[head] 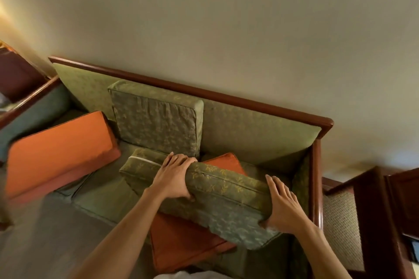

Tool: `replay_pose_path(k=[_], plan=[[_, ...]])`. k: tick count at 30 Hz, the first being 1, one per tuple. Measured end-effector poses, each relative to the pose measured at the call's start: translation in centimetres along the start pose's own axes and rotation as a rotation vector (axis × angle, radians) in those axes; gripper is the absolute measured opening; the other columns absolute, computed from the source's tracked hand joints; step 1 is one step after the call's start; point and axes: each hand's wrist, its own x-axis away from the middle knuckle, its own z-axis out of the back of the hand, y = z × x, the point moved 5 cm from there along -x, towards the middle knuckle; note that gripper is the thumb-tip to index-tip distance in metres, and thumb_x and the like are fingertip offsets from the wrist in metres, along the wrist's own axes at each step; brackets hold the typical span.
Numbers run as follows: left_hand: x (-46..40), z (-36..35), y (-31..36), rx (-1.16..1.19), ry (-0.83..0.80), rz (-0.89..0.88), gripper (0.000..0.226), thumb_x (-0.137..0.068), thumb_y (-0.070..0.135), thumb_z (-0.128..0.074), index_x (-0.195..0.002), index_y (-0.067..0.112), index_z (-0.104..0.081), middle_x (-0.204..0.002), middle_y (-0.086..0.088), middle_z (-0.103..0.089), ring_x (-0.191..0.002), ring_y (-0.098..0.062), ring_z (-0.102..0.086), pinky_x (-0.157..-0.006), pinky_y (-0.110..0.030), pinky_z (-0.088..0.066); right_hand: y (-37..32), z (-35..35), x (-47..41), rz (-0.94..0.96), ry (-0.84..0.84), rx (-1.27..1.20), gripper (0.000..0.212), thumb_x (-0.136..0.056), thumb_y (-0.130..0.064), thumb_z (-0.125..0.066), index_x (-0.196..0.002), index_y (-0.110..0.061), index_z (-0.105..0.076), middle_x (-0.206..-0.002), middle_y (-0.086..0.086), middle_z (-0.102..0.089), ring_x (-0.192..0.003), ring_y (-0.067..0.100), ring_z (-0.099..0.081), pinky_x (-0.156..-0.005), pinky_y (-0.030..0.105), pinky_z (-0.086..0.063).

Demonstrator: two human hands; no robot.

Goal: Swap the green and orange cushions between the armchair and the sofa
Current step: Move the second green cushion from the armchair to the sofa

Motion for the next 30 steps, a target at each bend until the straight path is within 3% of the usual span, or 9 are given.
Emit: replay_pose_path(k=[2,6,8,12,15,18,23,26,30], plan=[[-0.5,0.1,-0.3,-0.001,-0.020,0.016,0.120,-0.041,0.073,-0.078,-0.145,0.038,-0.028,-0.139,0.010,-0.037,-0.138,-0.017,-0.030,-0.124,-0.039,0.000,1.2,0.0,0.0,-0.031,-0.055,-0.167,0.142,-0.055,-0.050,-0.087,-0.157,-0.022,0.008,-0.162,-0.004,0.017,-0.151,0.025,0.003,-0.122,0.038,-0.015],[-1.3,-0.3,0.3,-0.068,-0.142,0.066,0.132,-0.044,0.068,-0.084,-0.152,0.029,-0.018,-0.148,0.001,-0.029,-0.147,-0.027,-0.016,-0.123,-0.049,0.007,2.2,0.6,0.1,-0.063,-0.011,-0.331,0.129,-0.043,-0.051,-0.085,-0.151,-0.021,-0.021,-0.137,-0.008,-0.025,-0.129,0.016,-0.030,-0.107,0.034,-0.040],[-1.9,-0.6,1.6,-0.094,-0.201,0.091,0.140,-0.050,0.062,-0.087,-0.156,0.027,-0.004,-0.159,-0.007,-0.016,-0.151,-0.036,-0.001,-0.119,-0.058,0.011,2.0,0.6,-0.1,-0.064,0.061,-0.345,0.126,-0.040,-0.053,-0.085,-0.148,-0.021,-0.029,-0.124,-0.010,-0.030,-0.118,0.013,-0.034,-0.101,0.033,-0.044],[-2.6,-2.0,9.5,-0.084,-0.219,-0.132,0.137,-0.060,0.059,-0.086,-0.156,0.031,0.007,-0.166,-0.009,-0.001,-0.151,-0.039,0.009,-0.116,-0.063,0.016,0.7,0.5,-0.2,-0.084,0.131,-0.343,0.125,-0.039,-0.054,-0.090,-0.146,-0.021,-0.034,-0.122,-0.007,-0.034,-0.115,0.015,-0.036,-0.102,0.039,-0.044],[-2.1,-4.4,17.8,-0.130,-0.201,-0.329,0.134,-0.066,0.055,-0.085,-0.157,0.023,0.007,-0.165,-0.018,-0.002,-0.151,-0.043,0.004,-0.116,-0.064,0.014,-0.7,0.2,0.3,-0.111,0.180,-0.317,0.121,-0.041,-0.051,-0.090,-0.144,-0.016,-0.037,-0.124,-0.003,-0.039,-0.115,0.019,-0.041,-0.101,0.042,-0.043],[-1.6,-5.3,21.3,-0.109,-0.130,-0.410,0.130,-0.068,0.050,-0.086,-0.157,0.019,0.004,-0.158,-0.020,-0.024,-0.147,-0.042,-0.018,-0.117,-0.064,0.004,-0.6,-0.1,1.9,-0.116,0.212,-0.307,0.121,-0.041,-0.051,-0.090,-0.144,-0.011,-0.039,-0.121,-0.005,-0.042,-0.113,0.020,-0.046,-0.098,0.040,-0.044],[-1.1,-1.2,20.3,0.008,-0.074,-0.498,0.135,-0.056,0.048,-0.093,-0.155,0.033,-0.004,-0.136,-0.014,-0.050,-0.127,-0.037,-0.044,-0.108,-0.055,-0.033,-3.4,4.0,4.2,-0.007,0.181,-0.288,0.112,-0.053,-0.044,-0.091,-0.147,-0.018,-0.034,-0.120,-0.013,-0.036,-0.118,0.018,-0.044,-0.102,0.039,-0.040],[-0.4,5.1,19.3,0.165,-0.002,-0.505,0.132,-0.056,0.048,-0.093,-0.154,0.042,-0.004,-0.131,-0.005,-0.053,-0.121,-0.029,-0.048,-0.103,-0.052,-0.037,-7.1,9.8,5.1,0.100,0.281,-0.276,0.102,-0.052,-0.053,-0.086,-0.140,-0.029,-0.039,-0.121,-0.018,-0.043,-0.110,0.008,-0.044,-0.100,0.044,-0.043],[1.4,14.5,15.1,0.523,0.110,-0.516,0.131,-0.059,0.043,-0.094,-0.155,0.047,-0.004,-0.142,0.002,-0.051,-0.125,-0.018,-0.048,-0.109,-0.042,-0.036,-13.9,17.5,5.7,0.210,0.350,-0.249,0.110,-0.051,-0.050,-0.089,-0.144,-0.036,-0.032,-0.116,-0.022,-0.043,-0.107,0.007,-0.042,-0.099,0.035,-0.043]])
